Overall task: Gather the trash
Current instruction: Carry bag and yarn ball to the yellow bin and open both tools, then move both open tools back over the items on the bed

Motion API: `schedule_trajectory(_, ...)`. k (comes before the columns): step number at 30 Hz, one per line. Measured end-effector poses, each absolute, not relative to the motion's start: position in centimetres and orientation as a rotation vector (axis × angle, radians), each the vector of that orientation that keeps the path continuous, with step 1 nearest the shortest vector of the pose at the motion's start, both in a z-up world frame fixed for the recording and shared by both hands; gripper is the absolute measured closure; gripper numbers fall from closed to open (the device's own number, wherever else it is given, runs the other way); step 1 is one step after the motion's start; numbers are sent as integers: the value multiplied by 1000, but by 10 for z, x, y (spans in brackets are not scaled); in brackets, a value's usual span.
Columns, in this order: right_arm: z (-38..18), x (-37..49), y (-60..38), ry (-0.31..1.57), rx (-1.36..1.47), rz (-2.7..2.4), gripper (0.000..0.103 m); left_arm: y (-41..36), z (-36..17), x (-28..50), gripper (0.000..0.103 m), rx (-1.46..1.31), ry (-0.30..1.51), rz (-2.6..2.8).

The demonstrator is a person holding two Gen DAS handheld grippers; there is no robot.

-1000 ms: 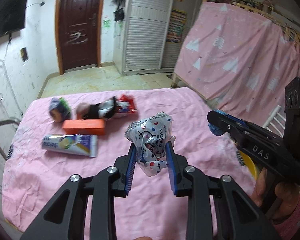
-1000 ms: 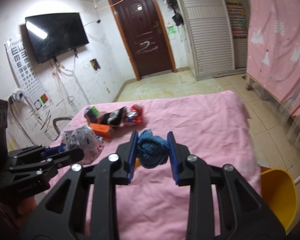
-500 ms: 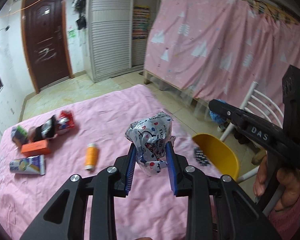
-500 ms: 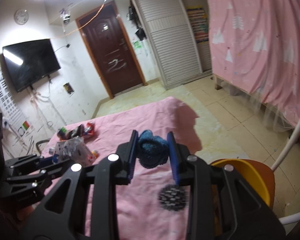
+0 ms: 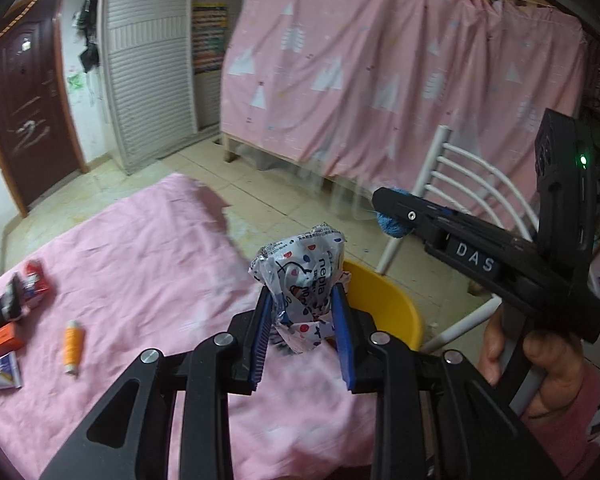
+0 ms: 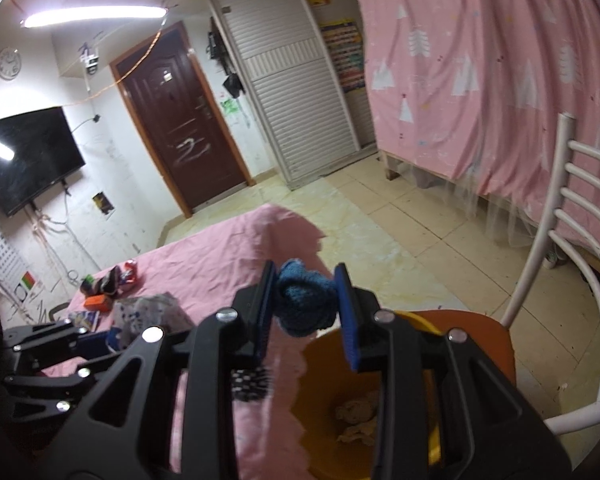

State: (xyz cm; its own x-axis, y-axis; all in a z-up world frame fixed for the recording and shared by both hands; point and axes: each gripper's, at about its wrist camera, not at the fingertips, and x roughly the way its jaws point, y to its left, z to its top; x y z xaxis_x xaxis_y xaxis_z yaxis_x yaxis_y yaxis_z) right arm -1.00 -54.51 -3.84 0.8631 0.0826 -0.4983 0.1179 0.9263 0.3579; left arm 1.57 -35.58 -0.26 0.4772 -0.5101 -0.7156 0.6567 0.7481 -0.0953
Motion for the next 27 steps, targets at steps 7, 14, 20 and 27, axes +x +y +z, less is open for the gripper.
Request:
schedule_trajectory(7, -48, -20, -574, 519, 446, -56, 75, -395, -14, 23, 83, 183, 854, -770)
schedule_trajectory(14, -57, -19, -586, 529, 474, -63, 75, -409, -24, 27, 47, 162, 883, -768)
schedule_trajectory(20, -60, -18, -585, 540, 481, -60, 70, -404, -26, 32, 47, 148, 896, -755)
schedule_trajectory(27, -59, -14, -576, 552, 474, -60, 57, -377, -19, 41, 46, 112, 888, -723)
